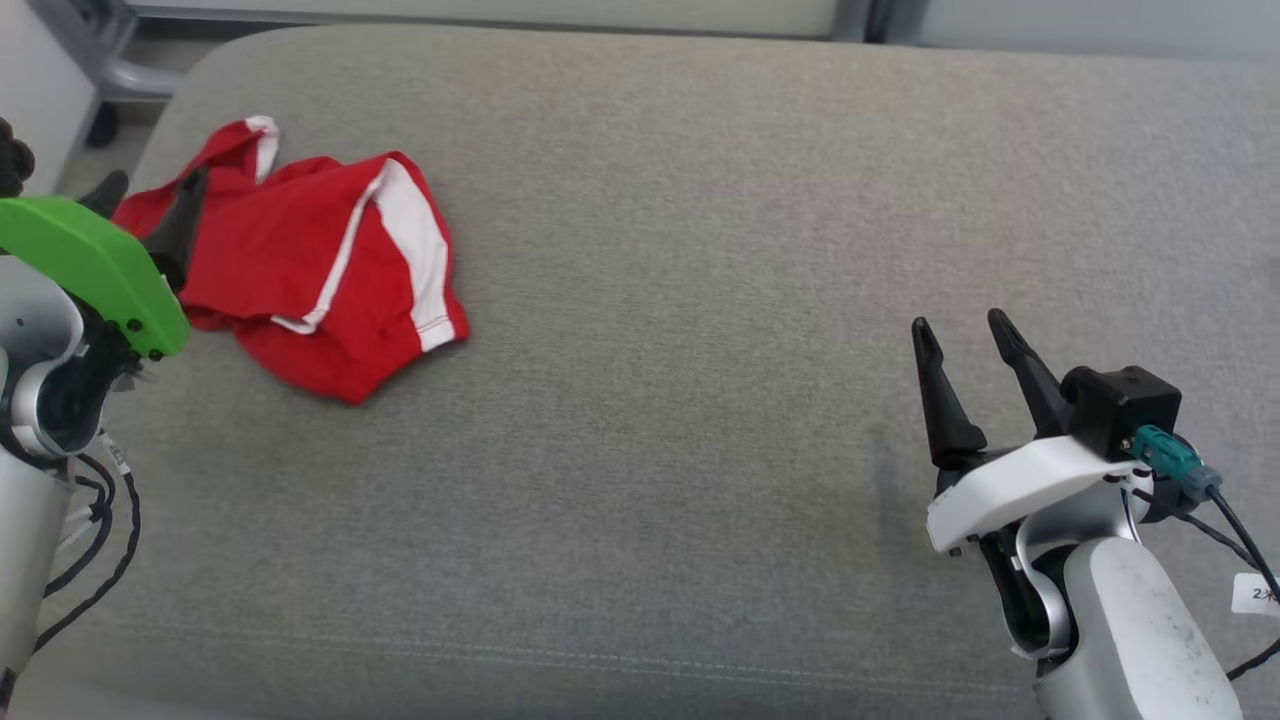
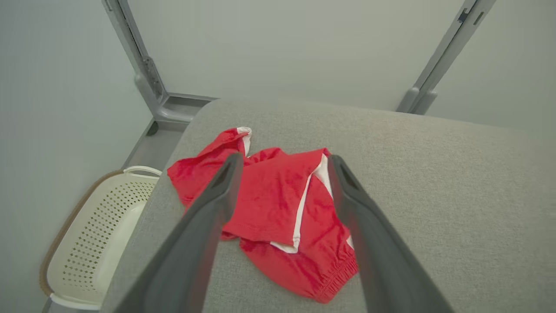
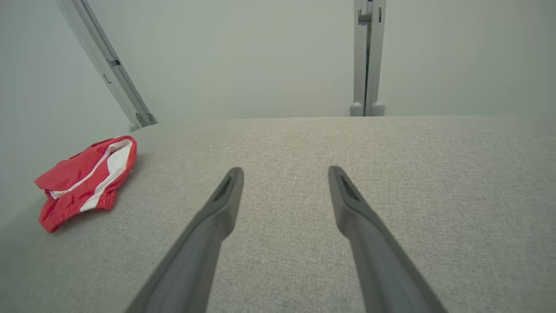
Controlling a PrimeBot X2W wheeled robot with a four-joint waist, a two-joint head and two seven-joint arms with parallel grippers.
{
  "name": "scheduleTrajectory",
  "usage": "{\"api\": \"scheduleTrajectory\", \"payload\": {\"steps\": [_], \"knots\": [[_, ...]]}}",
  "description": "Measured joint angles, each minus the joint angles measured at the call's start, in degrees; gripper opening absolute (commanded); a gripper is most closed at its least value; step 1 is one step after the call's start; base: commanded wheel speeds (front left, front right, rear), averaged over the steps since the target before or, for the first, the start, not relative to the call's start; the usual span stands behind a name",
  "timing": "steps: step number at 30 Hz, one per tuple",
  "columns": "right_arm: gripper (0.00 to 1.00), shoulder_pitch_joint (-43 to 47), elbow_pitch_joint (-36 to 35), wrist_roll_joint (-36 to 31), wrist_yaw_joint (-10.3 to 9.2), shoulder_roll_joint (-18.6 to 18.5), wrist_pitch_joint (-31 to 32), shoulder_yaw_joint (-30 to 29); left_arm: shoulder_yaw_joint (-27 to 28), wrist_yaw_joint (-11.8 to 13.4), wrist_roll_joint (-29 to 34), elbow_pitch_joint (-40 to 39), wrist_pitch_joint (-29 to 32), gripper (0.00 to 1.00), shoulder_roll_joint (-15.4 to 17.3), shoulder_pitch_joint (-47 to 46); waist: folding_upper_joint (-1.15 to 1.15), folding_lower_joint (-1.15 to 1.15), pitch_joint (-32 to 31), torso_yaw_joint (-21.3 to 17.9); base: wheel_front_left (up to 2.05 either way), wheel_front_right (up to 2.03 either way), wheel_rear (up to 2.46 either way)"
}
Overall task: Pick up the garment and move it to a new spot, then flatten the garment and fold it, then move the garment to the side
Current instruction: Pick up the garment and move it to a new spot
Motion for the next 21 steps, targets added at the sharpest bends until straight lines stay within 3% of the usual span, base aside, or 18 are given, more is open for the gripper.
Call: {"api": "scheduleTrajectory", "payload": {"steps": [9, 21], "knots": [[1.00, -2.23, 0.52, 0.29, 0.00, -0.05, -1.89, -0.07, 2.03, -1.13, -4.90, 3.87, 5.65, 1.00, 1.19, -1.37, 0.00, 0.00, 6.98, -6.25, 0.00, 0.00, 0.00], [1.00, -5.44, 1.78, 0.53, 0.00, -0.07, -3.59, 1.26, -1.57, -1.21, -2.34, 3.27, 6.82, 1.00, 1.10, -0.44, 0.00, 0.01, 16.03, -11.10, 0.00, 0.00, 0.00]]}}
